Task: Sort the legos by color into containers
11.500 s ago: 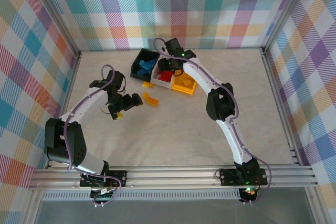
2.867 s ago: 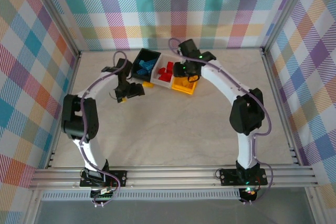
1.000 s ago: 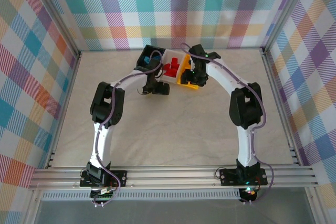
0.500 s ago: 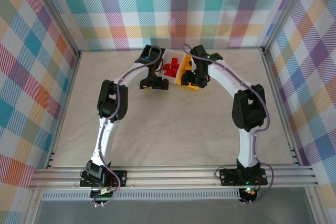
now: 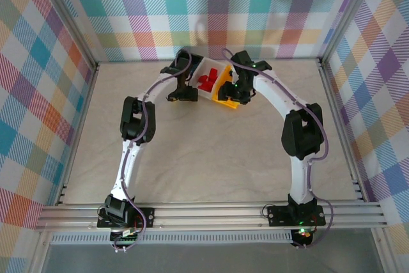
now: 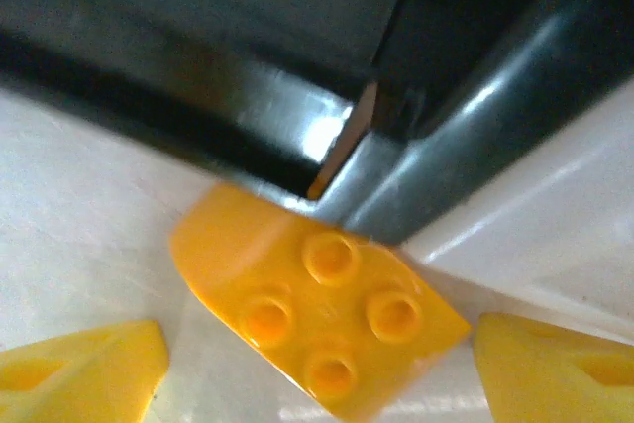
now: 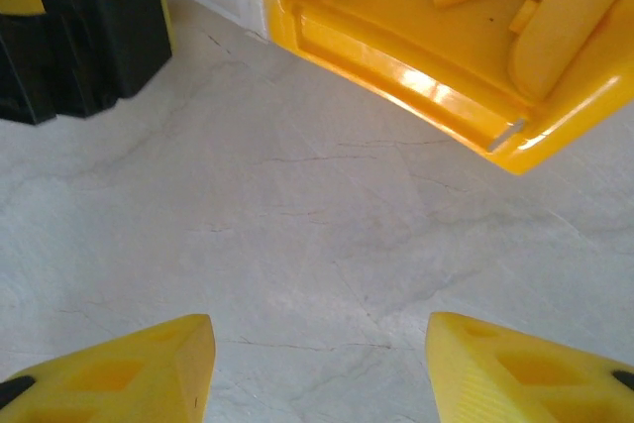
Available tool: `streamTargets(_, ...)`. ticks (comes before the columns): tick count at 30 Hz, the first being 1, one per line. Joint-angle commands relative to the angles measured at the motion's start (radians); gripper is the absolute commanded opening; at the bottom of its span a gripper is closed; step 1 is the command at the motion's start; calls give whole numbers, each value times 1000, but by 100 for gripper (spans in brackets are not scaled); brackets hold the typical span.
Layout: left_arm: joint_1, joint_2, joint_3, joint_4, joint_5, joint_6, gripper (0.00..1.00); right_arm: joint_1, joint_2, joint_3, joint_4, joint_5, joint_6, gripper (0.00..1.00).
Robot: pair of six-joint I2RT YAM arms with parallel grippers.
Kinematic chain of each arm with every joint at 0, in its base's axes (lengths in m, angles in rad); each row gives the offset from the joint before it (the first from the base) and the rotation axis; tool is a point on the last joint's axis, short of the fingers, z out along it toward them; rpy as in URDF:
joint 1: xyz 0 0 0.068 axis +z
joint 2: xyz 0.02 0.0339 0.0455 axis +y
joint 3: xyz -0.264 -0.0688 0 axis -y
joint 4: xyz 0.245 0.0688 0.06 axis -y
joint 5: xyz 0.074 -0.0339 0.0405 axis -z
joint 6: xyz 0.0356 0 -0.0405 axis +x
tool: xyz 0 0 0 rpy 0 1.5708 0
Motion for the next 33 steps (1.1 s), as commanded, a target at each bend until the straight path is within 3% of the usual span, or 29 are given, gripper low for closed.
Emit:
streamTargets(1,42,61,66,121,-99,20,89,14,31,29,-36,-30,22,59)
streamTargets(8,53,96,79,128,-79,-3,91,20,43,26,-45,-42,20,59)
streamTargets(13,46,84,57,104,-41,-8,86,19,49,31,-40,-41,19,59)
streamTargets(18,43,-33,-137,131,-28,-36,75,20,47,5,-10,-53,33,59)
streamTargets(24,55,-130,-288,121,-49,-76,70,23,18,-82,59,-72,59,58)
streamTargets(33,56,-110,-260,90,-22,-49,40,25,-27,-123,82,-54,51,58)
